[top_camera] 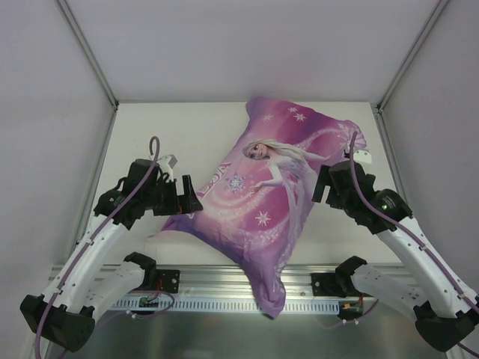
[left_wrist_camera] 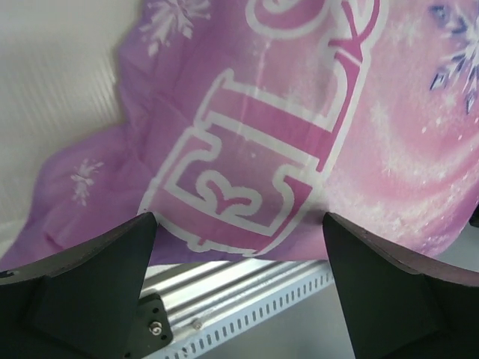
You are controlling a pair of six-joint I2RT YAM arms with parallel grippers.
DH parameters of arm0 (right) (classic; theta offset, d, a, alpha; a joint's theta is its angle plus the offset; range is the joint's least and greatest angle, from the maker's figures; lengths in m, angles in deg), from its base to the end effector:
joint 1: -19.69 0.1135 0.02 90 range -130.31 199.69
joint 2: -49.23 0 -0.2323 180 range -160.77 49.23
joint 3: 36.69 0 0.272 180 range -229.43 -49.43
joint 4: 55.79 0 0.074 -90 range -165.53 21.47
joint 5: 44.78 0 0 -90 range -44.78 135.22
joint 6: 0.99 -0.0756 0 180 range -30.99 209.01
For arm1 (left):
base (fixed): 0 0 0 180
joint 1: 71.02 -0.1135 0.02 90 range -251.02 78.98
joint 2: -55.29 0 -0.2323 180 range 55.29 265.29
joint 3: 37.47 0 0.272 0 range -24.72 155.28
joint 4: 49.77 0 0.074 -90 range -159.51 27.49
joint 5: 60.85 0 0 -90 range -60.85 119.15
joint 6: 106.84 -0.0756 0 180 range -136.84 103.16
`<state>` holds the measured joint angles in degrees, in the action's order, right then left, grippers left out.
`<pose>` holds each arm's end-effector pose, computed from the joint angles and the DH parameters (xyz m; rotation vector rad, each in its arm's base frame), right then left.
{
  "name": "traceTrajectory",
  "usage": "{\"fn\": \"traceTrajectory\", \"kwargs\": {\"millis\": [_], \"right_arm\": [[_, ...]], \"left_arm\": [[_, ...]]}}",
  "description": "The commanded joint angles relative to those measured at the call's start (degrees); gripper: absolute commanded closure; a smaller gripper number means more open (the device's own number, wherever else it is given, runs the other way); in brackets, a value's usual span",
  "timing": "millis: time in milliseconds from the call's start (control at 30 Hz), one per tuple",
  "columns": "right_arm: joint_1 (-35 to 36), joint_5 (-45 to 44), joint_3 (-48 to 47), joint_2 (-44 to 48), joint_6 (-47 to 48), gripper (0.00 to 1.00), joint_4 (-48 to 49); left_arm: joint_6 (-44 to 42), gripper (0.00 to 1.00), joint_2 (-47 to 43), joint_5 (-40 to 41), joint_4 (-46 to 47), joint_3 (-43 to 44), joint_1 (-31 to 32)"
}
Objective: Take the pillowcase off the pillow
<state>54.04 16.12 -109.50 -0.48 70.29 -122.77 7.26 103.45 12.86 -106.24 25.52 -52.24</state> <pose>0.2031 0.0943 0.3003 -0.0586 2.2222 -0.0929 0.2180 -0.0965 0.2588 0.0420 2.3663 -0.7022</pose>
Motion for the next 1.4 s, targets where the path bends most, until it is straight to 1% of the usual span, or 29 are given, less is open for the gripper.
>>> {"fn": "traceTrajectory", "kwargs": {"millis": [0,33,100,133,167,200,267,333,400,433,500,533,600,633,667,700,733,767,800,867,900,1000,1033,1100,1133,1167,1200,1233,1367], "right_arm": [[-0.1,3.6,-0.7,-0.9,2.0,0.04,2.8],[-0.1,4.5,-0.7,-1.3,1.9,0.04,3.3],[-0.2,5.3,-0.7,-2.1,1.8,0.04,3.7],[-0.1,5.9,-0.7,-2.3,1.8,0.04,4.0],[0.0,6.2,-0.7,-2.6,1.7,0.04,4.0],[0.0,6.3,-0.6,-2.6,1.6,0.04,4.0],[0.0,6.6,-0.5,-2.2,1.8,0.04,3.8],[0.0,6.5,-0.3,-1.9,1.9,0.04,3.3],[0.0,6.3,-0.4,-1.4,1.9,0.04,2.6],[0.0,6.1,-0.3,-1.1,2.0,0.04,1.9],[0.0,6.0,0.0,-0.5,1.9,0.04,1.3],[0.0,6.0,0.1,0.1,2.0,0.04,1.1],[0.0,6.2,0.7,0.6,1.9,0.04,1.0],[-0.1,6.3,0.8,0.8,1.9,0.04,0.8],[0.0,6.3,0.9,1.0,1.8,0.04,0.7],[0.0,5.8,1.1,1.1,1.8,0.04,0.1],[0.0,5.4,1.2,1.4,1.7,0.04,-0.3],[0.0,4.7,1.2,1.5,1.8,0.04,-0.5],[-0.1,2.9,1.4,1.7,1.9,0.04,-1.2],[-0.5,1.1,1.9,2.0,3.0,0.04,-1.9],[-1.0,0.1,2.0,1.9,3.3,0.04,-2.2],[-6.2,2.2,1.9,0.6,6.1,0.04,-2.3],[-10.1,3.2,1.5,-0.2,7.9,0.04,-2.1],[-14.1,7.2,1.2,-2.4,10.0,0.04,-0.3],[-17.6,8.5,0.8,-3.4,10.9,0.04,0.7],[-19.4,9.9,0.5,-4.4,11.7,0.04,1.7],[-20.7,12.7,-0.1,-6.9,12.7,0.04,3.3],[-23.2,14.0,-0.7,-8.2,13.2,0.04,4.2],[-28.1,20.7,-4.2,-15.6,14.6,0.04,9.8]], "left_arm": [[7.3,0.06,0.2,0.8,-1.0,-2.5,4.2],[8.2,0.09,1.0,1.3,-1.0,-2.9,4.8],[9.6,0.37,1.7,1.5,-0.5,-3.4,5.2],[9.9,0.56,2.3,2.3,-0.4,-3.3,5.2],[10.4,0.97,2.5,3.2,-0.4,-2.4,5.2],[10.5,1.0,2.9,4.2,-0.4,-1.7,5.1],[10.2,1.0,4.2,7.4,-0.3,1.2,3.9],[8.4,1.0,6.9,8.6,-0.5,5.4,-0.6],[7.4,1.0,9.2,7.6,-0.4,8.3,-5.8],[7.2,1.0,12.0,7.3,-0.1,11.4,-11.2],[6.2,1.0,15.6,8.2,-0.1,15.5,-15.3],[6.2,1.0,19.6,9.0,0.0,20.4,-18.1],[5.9,1.0,25.7,12.3,0.1,25.8,-18.4],[5.4,1.0,27.3,13.0,-0.1,30.8,-18.4],[4.4,1.0,28.7,13.0,0.0,32.9,-18.8],[3.8,0.95,30.2,11.4,0.0,35.3,-19.7],[3.1,0.39,30.4,10.1,0.0,35.7,-19.6],[1.5,0.09,30.4,9.2,0.0,35.7,-19.5],[0.6,0.01,29.3,9.0,-0.2,34.5,-19.5],[-1.2,0.01,27.2,9.7,-1.1,32.4,-19.6],[-1.8,0.01,24.4,10.2,-1.3,29.7,-19.5],[-3.5,0.01,17.8,11.3,-3.2,23.5,-19.1],[-3.9,0.01,16.5,11.6,-3.9,22.0,-19.0],[-3.3,0.02,12.6,11.5,-6.4,17.5,-15.0],[-2.7,0.02,11.5,11.4,-7.0,15.9,-13.4],[-0.2,0.02,10.6,11.5,-7.6,14.2,-11.5],[1.3,0.03,9.0,11.5,-8.0,11.1,-7.2],[4.7,0.03,8.3,11.0,-8.0,9.6,-5.3],[11.1,0.04,6.9,10.8,-6.8,2.9,-0.5]]}}
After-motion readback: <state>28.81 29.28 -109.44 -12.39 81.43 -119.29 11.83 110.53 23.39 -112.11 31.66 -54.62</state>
